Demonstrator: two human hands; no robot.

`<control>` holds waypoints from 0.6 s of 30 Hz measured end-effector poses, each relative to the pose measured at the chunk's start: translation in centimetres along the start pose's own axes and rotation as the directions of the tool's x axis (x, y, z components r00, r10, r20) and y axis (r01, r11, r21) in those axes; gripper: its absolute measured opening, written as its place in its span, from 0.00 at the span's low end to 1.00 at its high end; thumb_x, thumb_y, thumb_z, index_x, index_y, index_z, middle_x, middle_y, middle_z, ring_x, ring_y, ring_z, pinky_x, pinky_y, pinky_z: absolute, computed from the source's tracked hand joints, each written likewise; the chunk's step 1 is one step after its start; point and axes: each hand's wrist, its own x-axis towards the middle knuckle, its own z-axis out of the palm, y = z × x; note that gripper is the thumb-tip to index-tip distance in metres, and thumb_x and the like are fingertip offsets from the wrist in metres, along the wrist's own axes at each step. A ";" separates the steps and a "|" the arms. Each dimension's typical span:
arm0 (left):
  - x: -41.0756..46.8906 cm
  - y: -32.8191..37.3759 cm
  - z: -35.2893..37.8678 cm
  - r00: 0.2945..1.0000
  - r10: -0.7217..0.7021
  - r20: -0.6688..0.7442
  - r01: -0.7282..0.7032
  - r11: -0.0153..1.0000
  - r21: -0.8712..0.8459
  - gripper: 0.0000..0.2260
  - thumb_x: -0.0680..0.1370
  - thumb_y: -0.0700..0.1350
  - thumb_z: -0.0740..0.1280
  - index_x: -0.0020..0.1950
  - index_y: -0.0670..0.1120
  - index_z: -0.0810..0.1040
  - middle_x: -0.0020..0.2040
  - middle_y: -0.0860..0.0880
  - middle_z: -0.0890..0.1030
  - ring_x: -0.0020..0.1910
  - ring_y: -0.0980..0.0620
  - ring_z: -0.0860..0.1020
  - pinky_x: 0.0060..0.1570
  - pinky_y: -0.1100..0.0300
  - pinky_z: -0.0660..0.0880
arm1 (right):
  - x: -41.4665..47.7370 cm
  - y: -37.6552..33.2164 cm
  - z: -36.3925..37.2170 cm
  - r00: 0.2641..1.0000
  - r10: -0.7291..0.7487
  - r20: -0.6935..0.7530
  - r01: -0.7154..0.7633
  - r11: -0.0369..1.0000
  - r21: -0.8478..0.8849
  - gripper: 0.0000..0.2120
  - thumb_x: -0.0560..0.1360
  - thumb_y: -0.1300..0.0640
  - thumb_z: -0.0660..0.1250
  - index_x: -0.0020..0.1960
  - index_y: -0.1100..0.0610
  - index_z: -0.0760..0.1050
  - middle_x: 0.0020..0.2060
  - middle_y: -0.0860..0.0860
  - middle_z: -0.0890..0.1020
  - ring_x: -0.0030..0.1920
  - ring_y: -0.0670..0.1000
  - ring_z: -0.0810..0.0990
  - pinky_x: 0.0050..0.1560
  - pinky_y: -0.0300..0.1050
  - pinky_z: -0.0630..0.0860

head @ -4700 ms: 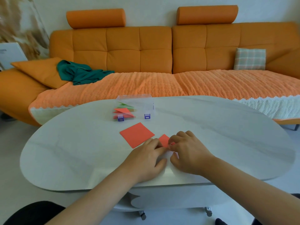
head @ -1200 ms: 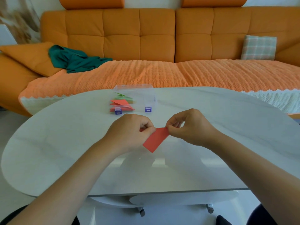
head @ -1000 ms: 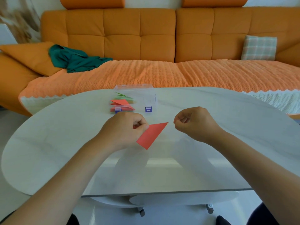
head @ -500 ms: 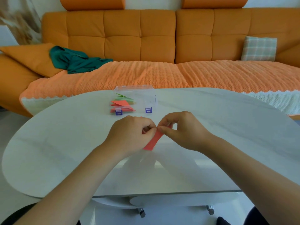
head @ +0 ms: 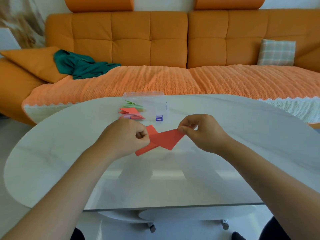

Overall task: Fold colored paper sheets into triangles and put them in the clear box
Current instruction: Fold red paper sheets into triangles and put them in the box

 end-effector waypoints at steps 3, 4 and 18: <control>0.1 -0.8 -0.5 0.998 -0.040 0.044 0.035 0.993 0.117 0.08 0.72 0.46 0.67 0.33 0.50 0.79 0.32 0.54 0.80 0.36 0.55 0.78 0.36 0.56 0.77 | 0.0 0.1 0.2 0.999 0.025 0.021 -0.024 1.000 -0.013 0.06 0.79 0.54 0.69 0.44 0.46 0.82 0.40 0.41 0.83 0.42 0.40 0.79 0.42 0.32 0.75; 0.1 -1.0 -0.7 0.997 -0.061 0.039 0.054 0.987 0.154 0.09 0.73 0.46 0.67 0.32 0.51 0.77 0.31 0.55 0.79 0.36 0.56 0.76 0.34 0.58 0.75 | 0.0 0.1 0.1 0.999 0.026 0.020 -0.026 1.000 -0.011 0.06 0.79 0.54 0.69 0.44 0.46 0.82 0.39 0.40 0.83 0.41 0.39 0.79 0.40 0.30 0.73; 0.0 2.1 2.8 0.981 0.004 0.193 0.076 0.912 -0.403 0.05 0.77 0.48 0.72 0.43 0.58 0.84 0.40 0.64 0.83 0.41 0.67 0.79 0.45 0.67 0.73 | -0.3 -0.7 -0.6 0.988 -0.037 0.148 0.008 0.980 0.198 0.13 0.72 0.55 0.77 0.56 0.46 0.83 0.40 0.44 0.85 0.42 0.46 0.81 0.47 0.38 0.77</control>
